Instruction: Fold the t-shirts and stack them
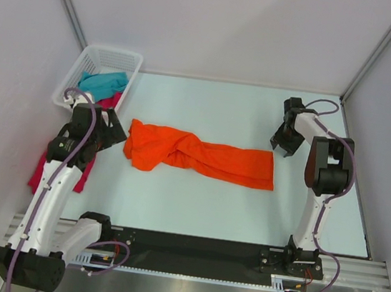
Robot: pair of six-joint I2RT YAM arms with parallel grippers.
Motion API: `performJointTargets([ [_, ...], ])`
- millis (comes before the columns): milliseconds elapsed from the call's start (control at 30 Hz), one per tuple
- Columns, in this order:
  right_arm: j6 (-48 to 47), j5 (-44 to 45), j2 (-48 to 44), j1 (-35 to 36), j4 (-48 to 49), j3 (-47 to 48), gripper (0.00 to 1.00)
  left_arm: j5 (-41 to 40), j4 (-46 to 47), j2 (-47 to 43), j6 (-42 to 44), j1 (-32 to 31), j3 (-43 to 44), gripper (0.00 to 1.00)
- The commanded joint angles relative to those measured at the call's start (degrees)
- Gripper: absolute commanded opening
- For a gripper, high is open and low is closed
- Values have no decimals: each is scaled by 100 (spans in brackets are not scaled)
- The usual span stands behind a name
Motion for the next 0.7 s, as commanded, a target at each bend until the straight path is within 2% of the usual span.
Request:
performJointTargets([
  [0, -117, 95, -307, 133, 6, -206, 58, 101, 206, -11, 157, 73, -20, 98],
  [667, -346, 86, -1053, 608, -530, 330, 59, 145, 294, 86, 157, 82, -20, 99],
])
